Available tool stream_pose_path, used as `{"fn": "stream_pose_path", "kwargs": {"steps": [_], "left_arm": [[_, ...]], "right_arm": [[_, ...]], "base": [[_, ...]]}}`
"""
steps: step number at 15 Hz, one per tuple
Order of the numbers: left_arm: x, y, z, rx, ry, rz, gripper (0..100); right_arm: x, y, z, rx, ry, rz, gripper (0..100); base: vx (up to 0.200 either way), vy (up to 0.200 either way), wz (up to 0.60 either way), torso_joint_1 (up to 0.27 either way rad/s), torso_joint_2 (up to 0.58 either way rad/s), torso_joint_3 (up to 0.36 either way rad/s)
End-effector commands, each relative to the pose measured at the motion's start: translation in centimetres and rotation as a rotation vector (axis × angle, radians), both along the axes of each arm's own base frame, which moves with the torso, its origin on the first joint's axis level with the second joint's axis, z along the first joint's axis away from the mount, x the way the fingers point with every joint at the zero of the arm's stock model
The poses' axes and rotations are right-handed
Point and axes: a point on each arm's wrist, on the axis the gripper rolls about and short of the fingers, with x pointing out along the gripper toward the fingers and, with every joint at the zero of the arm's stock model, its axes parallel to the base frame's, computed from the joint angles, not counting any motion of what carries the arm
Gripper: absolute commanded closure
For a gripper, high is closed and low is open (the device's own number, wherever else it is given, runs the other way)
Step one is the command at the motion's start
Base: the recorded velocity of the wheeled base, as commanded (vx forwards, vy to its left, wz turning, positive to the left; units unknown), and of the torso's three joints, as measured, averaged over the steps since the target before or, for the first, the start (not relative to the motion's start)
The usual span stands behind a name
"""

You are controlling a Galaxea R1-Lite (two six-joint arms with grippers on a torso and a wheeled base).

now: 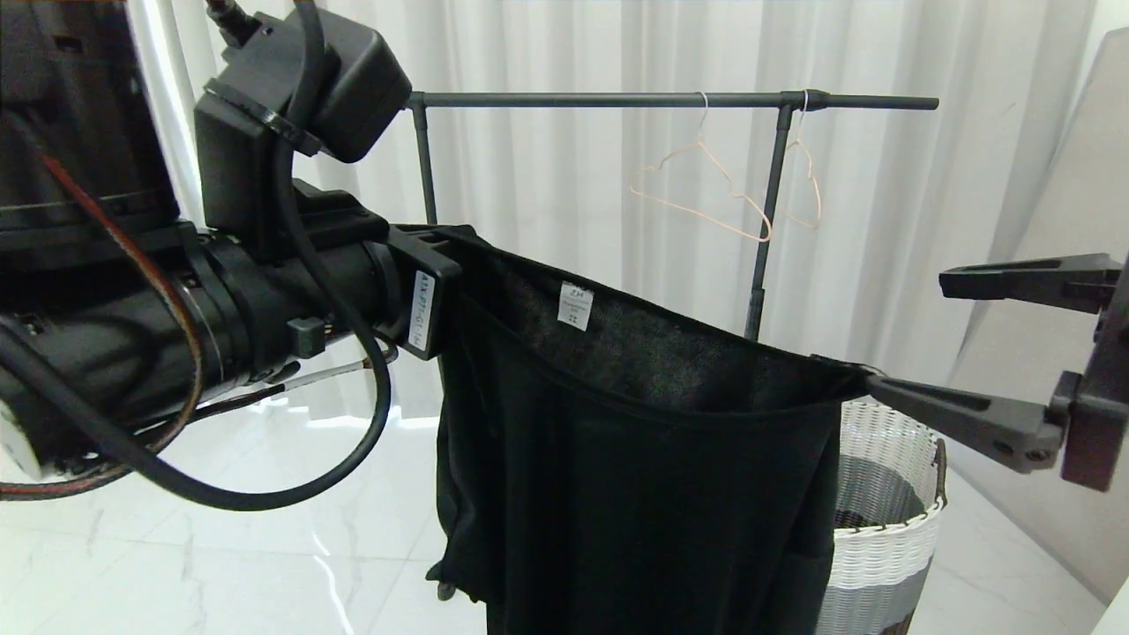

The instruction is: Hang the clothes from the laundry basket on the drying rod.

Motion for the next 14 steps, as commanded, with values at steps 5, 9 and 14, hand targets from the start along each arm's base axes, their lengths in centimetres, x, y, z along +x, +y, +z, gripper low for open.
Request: {"fn": "stream_pose_path", "kwargs": {"steps": [5, 9, 14], "left_arm": [[1.3, 0.7, -2.4, 0.059, 0.060, 0.136, 100], [0.6, 2.2, -2.6, 0.072, 0.052, 0.223, 100], [-0.1, 4.2, -2.5, 0.064, 0.043, 0.277, 100]], "right_arm": [[-0.6, -4.3, -1.8, 0.055, 0.040, -0.200, 0], [2.7, -8.5, -4.8, -0.156, 0.116, -0.597, 0], [5.4, -10.9, -8.2, -0.308, -0.001, -0.728, 0]], "base": [[0.000, 0.000, 0.00, 0.000, 0.00, 0.000], [0.000, 0.000, 0.00, 0.000, 0.00, 0.000], [0.000, 0.000, 0.00, 0.000, 0.00, 0.000]]}}
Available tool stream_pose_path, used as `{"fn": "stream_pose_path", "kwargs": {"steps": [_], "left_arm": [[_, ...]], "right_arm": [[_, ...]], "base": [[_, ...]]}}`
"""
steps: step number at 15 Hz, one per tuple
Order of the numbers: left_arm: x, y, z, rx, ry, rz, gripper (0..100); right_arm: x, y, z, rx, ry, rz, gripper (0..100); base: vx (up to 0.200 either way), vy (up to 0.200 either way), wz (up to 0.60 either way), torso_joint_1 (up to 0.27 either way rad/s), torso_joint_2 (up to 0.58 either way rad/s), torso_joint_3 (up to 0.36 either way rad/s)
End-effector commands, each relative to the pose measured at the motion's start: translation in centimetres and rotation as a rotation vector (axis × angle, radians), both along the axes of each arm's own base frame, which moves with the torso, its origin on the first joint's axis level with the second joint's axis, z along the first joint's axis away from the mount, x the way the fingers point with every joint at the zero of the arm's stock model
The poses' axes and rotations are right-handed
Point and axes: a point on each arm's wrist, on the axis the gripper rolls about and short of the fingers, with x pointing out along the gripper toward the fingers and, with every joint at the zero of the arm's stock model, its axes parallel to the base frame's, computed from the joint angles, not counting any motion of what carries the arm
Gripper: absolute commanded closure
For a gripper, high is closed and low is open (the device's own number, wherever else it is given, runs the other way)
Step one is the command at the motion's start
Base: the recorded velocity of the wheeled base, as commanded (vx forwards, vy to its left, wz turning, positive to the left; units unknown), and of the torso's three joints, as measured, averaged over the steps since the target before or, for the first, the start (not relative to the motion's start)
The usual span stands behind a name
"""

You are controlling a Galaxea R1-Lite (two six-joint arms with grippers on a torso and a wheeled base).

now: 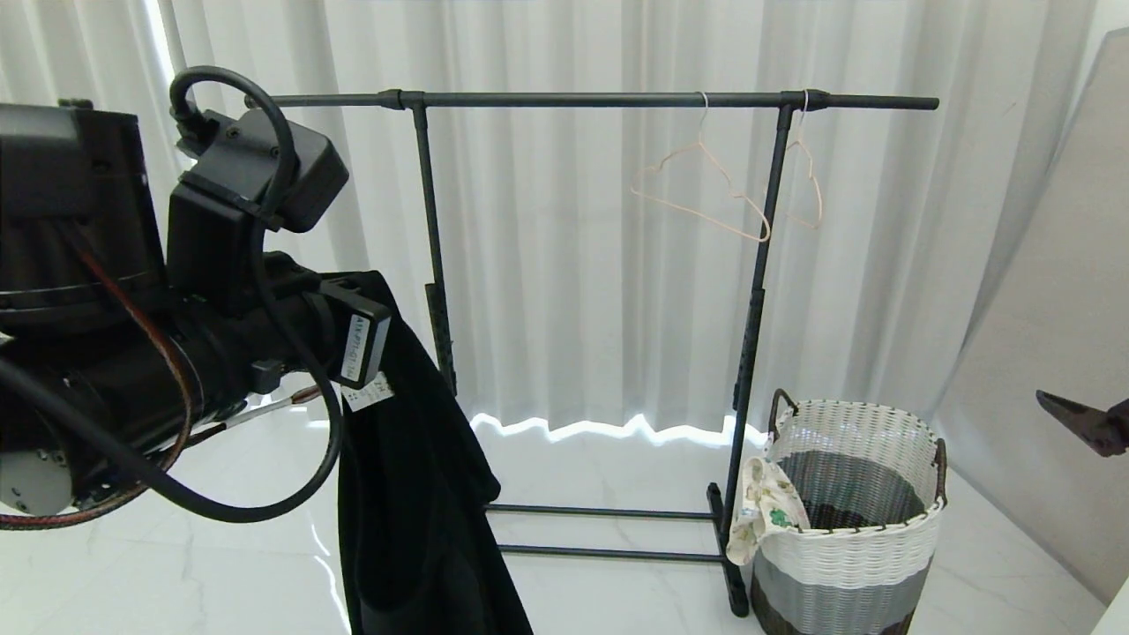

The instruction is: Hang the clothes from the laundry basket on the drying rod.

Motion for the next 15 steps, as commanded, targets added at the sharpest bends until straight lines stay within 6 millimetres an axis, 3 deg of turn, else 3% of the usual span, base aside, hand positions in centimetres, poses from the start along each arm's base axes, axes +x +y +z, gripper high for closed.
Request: {"fn": "stream_pose_path", "kwargs": {"steps": [1, 11, 15], "left_arm": [[-0.9, 0.8, 0.0, -0.006, -0.010, 0.010, 100], [-1.5, 2.7, -0.9, 0.020, 0.001, 0.118, 100], [-1.6, 2.8, -1.6, 0.030, 0.020, 0.118, 100]], "right_arm": [[1.0, -0.7, -2.6, -0.041, 0.042, -0.037, 0], [0.7, -0.7, -3.2, -0.017, 0.025, -0.041, 0], [0.7, -0.7, -3.2, -0.014, 0.024, -0.042, 0]], "base": [[0.000, 0.000, 0.00, 0.000, 0.00, 0.000], [0.000, 0.000, 0.00, 0.000, 0.00, 0.000], [0.000, 0.000, 0.00, 0.106, -0.32, -0.221]]}}
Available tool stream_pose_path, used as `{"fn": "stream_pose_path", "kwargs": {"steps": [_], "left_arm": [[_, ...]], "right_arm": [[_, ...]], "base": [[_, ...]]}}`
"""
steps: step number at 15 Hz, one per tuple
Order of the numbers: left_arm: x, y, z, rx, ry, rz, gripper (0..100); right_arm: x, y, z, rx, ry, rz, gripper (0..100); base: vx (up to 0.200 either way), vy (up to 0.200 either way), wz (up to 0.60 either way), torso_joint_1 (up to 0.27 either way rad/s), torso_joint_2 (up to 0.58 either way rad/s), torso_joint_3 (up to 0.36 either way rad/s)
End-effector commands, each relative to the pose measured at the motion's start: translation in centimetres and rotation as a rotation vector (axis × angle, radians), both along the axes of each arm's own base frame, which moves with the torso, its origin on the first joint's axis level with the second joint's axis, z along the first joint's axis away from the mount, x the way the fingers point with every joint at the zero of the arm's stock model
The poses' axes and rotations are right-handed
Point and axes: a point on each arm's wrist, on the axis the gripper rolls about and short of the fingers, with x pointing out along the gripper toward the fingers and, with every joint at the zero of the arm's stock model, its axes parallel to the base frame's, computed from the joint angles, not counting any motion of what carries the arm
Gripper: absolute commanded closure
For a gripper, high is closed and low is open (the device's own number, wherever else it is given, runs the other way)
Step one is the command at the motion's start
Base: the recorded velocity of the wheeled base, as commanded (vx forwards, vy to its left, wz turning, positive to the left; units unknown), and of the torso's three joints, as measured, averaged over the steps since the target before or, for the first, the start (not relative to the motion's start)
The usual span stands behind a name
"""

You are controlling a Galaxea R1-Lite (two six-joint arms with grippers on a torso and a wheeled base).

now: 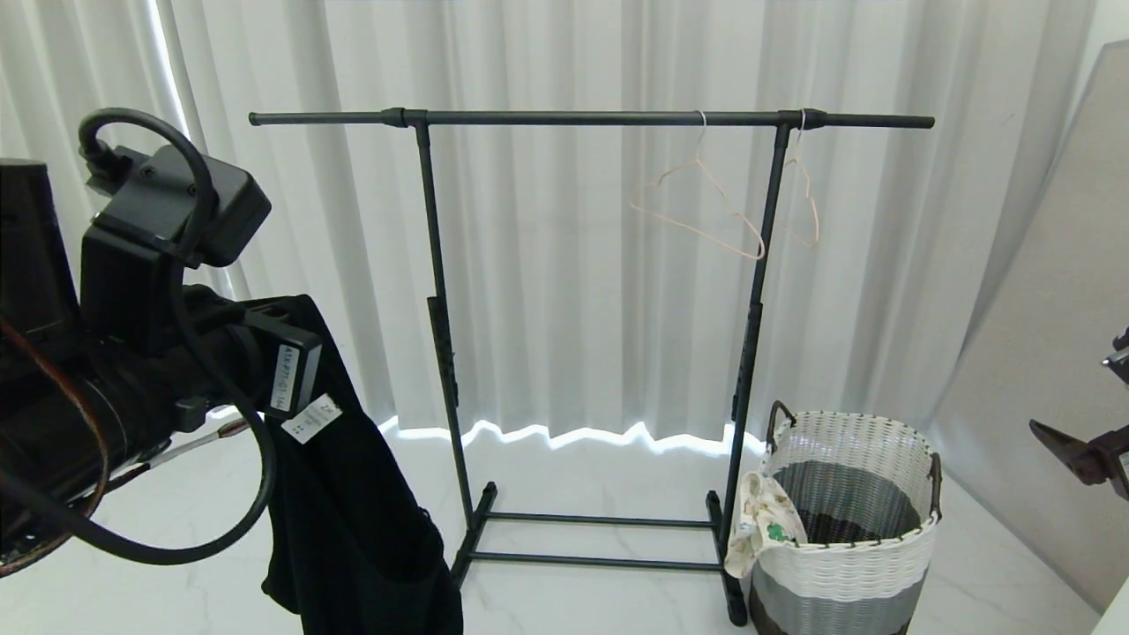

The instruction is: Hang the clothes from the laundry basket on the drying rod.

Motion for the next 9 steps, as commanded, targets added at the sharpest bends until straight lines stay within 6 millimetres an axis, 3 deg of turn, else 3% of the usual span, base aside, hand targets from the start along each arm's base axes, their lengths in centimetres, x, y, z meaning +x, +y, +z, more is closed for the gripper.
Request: {"fn": "stream_pose_path", "kwargs": {"steps": [1, 5, 9], "left_arm": [[-0.3, 0.1, -0.9, 0.010, 0.025, -0.002, 100], [-1.6, 0.8, -1.9, 0.018, 0.042, -0.015, 100], [-1.7, 0.9, -1.8, 0.032, 0.036, -0.018, 100]], "right_arm": [[-0.1, 0.0, 0.1, 0.007, -0.006, 0.002, 0], [0.9, 0.1, 0.9, 0.097, -0.032, -0.012, 0], [3.9, 0.2, 3.1, 0.282, -0.091, -0.056, 0]], "base": [[0.000, 0.000, 0.00, 0.149, -0.45, -0.286], [0.000, 0.000, 0.00, 0.173, -0.46, -0.289], [0.000, 0.000, 0.00, 0.196, -0.48, -0.287]]}}
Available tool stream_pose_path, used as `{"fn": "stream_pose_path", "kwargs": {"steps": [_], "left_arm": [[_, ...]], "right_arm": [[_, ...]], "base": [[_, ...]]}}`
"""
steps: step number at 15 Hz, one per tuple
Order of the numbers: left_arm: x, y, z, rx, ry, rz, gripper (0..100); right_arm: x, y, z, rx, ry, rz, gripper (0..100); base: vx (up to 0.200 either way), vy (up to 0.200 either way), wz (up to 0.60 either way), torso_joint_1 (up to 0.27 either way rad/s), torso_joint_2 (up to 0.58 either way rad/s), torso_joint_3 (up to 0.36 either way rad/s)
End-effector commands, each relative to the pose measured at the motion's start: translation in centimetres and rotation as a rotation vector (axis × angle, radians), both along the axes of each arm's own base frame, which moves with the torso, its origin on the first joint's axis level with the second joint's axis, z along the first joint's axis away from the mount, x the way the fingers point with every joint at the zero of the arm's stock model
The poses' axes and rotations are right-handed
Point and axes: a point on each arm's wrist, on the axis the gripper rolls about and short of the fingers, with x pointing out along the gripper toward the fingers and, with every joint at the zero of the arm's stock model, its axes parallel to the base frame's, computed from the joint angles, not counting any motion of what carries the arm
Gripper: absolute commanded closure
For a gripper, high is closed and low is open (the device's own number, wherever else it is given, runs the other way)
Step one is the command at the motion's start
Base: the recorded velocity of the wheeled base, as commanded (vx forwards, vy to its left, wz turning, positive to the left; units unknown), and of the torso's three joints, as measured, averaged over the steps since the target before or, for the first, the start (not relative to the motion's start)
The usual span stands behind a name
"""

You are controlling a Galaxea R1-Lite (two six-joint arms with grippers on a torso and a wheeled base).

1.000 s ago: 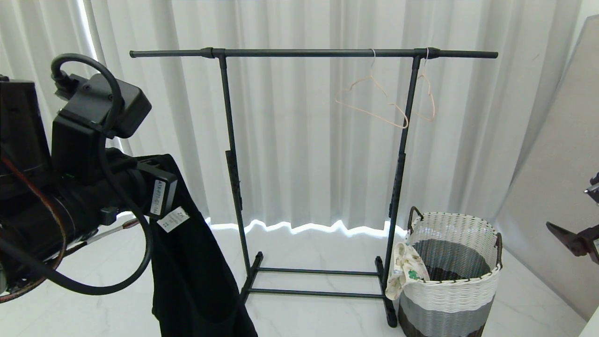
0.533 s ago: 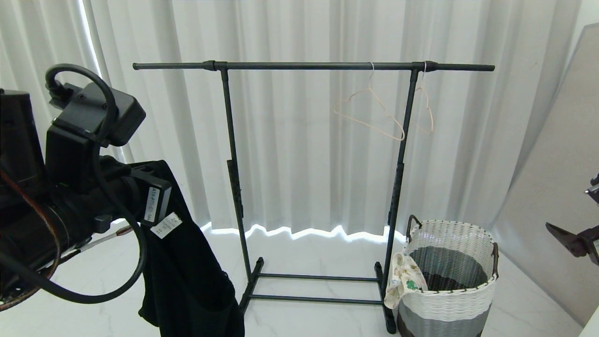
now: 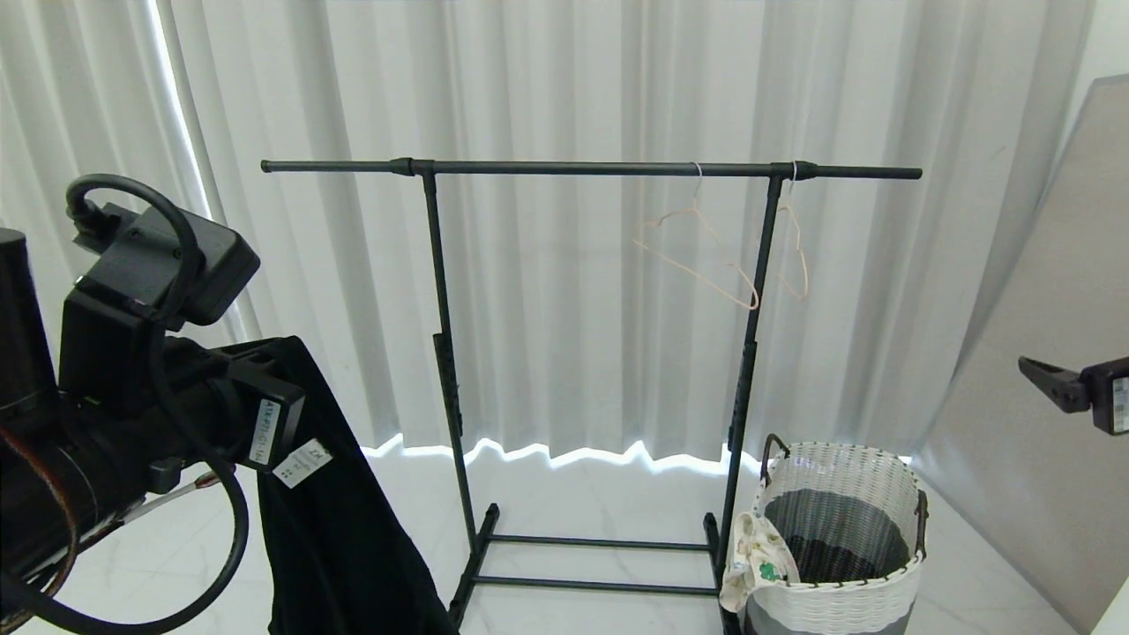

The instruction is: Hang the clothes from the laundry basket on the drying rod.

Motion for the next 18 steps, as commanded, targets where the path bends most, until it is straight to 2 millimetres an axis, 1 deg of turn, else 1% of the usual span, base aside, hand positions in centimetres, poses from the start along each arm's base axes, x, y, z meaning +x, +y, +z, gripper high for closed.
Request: {"fn": "stream_pose_path", "kwargs": {"steps": [1, 11, 13, 16, 18], "left_arm": [[-0.06, 0.06, -0.05, 0.016, 0.000, -0.003, 100], [0.07, 0.02, 0.05, 0.029, -0.001, -0.004, 100], [0.05, 0.07, 0.08, 0.029, -0.003, -0.001, 100], [0.07, 0.03, 0.05, 0.030, -0.002, -0.001, 100], [0.07, 0.02, 0.09, 0.029, -0.003, -0.001, 100]], "right_arm": [[2.03, 0.05, 0.78, 0.039, -0.008, -0.008, 0], [2.20, 0.24, 1.02, 0.045, -0.023, 0.013, 0], [2.42, 0.35, 1.32, 0.049, -0.061, 0.030, 0], [2.67, 0.37, 1.29, 0.051, -0.062, 0.034, 0], [2.94, 0.41, 1.14, 0.075, -0.056, 0.032, 0]], "base": [[0.000, 0.000, 0.00, 0.198, -0.49, -0.281], [0.000, 0.000, 0.00, 0.230, -0.51, -0.283], [0.000, 0.000, 0.00, 0.105, -0.22, -0.125], [0.000, 0.000, 0.00, 0.024, -0.05, -0.026], [0.200, 0.000, 0.00, 0.005, -0.01, -0.005]]}}
